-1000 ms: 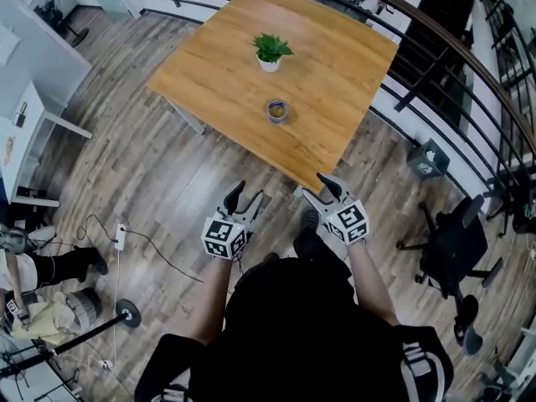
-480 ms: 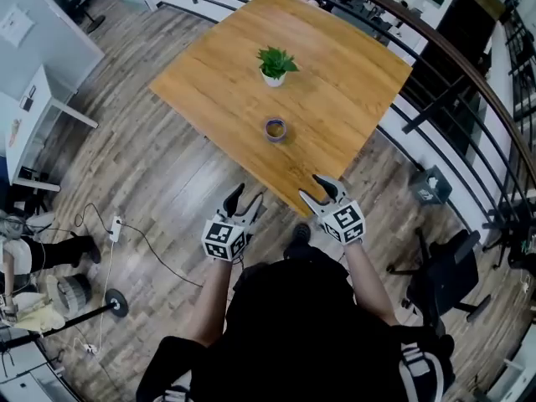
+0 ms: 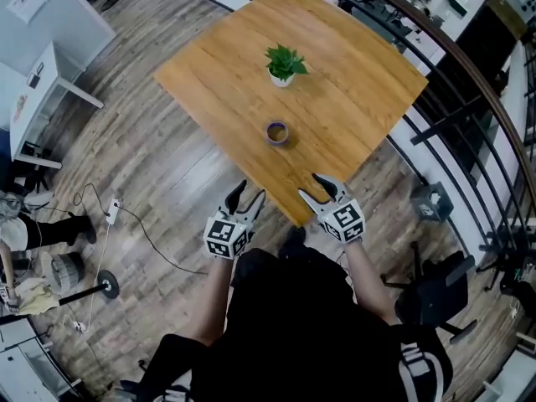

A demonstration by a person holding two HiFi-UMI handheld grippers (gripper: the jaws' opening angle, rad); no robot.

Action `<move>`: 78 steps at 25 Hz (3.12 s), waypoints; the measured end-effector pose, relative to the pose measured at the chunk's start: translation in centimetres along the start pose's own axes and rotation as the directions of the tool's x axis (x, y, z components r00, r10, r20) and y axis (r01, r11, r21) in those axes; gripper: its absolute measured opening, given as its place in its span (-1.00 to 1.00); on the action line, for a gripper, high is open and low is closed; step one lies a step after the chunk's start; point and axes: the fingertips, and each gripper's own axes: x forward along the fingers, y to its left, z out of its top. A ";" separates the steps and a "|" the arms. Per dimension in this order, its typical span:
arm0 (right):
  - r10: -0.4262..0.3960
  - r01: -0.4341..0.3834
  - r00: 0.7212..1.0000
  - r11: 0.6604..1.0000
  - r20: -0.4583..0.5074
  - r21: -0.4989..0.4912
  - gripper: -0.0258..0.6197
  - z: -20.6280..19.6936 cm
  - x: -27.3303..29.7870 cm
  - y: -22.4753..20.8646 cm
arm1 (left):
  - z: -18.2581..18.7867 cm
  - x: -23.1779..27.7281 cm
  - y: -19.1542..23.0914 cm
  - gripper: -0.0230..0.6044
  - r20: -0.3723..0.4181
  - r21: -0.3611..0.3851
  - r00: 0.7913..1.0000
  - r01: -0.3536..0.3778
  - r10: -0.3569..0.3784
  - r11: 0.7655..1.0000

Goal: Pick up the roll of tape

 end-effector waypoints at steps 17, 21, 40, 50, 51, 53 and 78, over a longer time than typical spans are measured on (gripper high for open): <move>-0.068 0.069 0.998 0.996 -0.018 0.050 -0.20 0.2 1.9 -4.9 | 0.9 8.0 1.2 -0.19 -0.079 0.041 0.990 0.122 -0.119 0.992; -0.112 0.112 0.994 0.991 -0.008 0.073 -0.20 0.8 3.2 -6.1 | 0.9 10.4 2.2 -0.19 -0.121 0.065 0.977 0.182 -0.174 0.981; -0.236 0.245 0.969 0.955 -0.073 0.164 -0.20 -0.8 7.3 -8.9 | -4.3 19.0 5.6 -0.19 -0.347 0.115 0.874 0.400 -0.341 0.909; -0.299 0.313 0.950 0.927 -0.094 0.206 -0.21 -1.5 7.5 -9.4 | -8.7 21.9 6.0 -0.19 -0.469 0.143 0.793 0.503 -0.390 0.852; -0.303 0.316 0.948 0.926 -0.093 0.208 -0.21 -1.5 7.6 -9.4 | -9.4 22.1 6.2 -0.19 -0.491 0.148 0.779 0.515 -0.389 0.845; -0.309 0.322 0.946 0.923 -0.094 0.209 -0.21 -1.4 7.7 -9.3 | -10.8 22.3 6.6 -0.19 -0.531 0.160 0.756 0.533 -0.383 0.831; -0.451 0.471 0.882 0.837 -0.134 0.278 -0.25 -3.5 3.2 -7.8 | -16.9 24.1 7.0 -0.70 -0.783 0.412 0.592 0.723 -0.191 0.554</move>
